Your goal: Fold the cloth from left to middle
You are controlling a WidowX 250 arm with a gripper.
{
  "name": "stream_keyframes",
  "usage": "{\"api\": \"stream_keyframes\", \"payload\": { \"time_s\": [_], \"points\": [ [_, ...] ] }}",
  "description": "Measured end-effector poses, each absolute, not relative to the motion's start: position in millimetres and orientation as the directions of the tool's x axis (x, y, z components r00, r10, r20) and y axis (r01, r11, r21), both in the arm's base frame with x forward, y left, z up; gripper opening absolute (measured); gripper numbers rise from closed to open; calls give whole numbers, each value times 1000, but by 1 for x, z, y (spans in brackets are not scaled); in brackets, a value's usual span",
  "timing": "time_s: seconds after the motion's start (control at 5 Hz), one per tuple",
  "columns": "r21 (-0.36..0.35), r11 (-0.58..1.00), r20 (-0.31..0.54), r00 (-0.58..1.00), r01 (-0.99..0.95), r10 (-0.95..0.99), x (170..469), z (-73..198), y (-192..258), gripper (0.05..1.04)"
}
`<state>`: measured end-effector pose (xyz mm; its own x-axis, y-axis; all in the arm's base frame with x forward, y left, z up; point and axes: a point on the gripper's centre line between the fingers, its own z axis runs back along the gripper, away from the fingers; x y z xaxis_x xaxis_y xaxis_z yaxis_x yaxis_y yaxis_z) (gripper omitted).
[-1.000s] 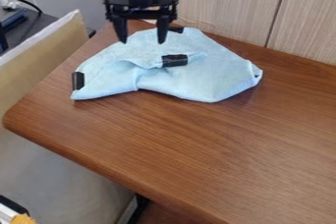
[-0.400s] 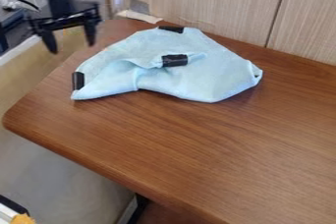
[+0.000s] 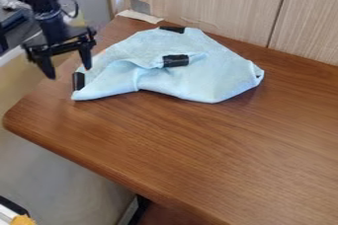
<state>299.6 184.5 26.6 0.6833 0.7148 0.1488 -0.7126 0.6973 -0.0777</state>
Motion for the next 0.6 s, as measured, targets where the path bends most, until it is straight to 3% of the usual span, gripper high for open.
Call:
{"api": "stream_keyframes", "payload": {
  "time_s": [0.4,0.6],
  "points": [
    [-80,701,129,690,-709,713,295,11,182,955],
    [-65,707,92,702,-704,706,294,-2,184,669]
  ]
}}
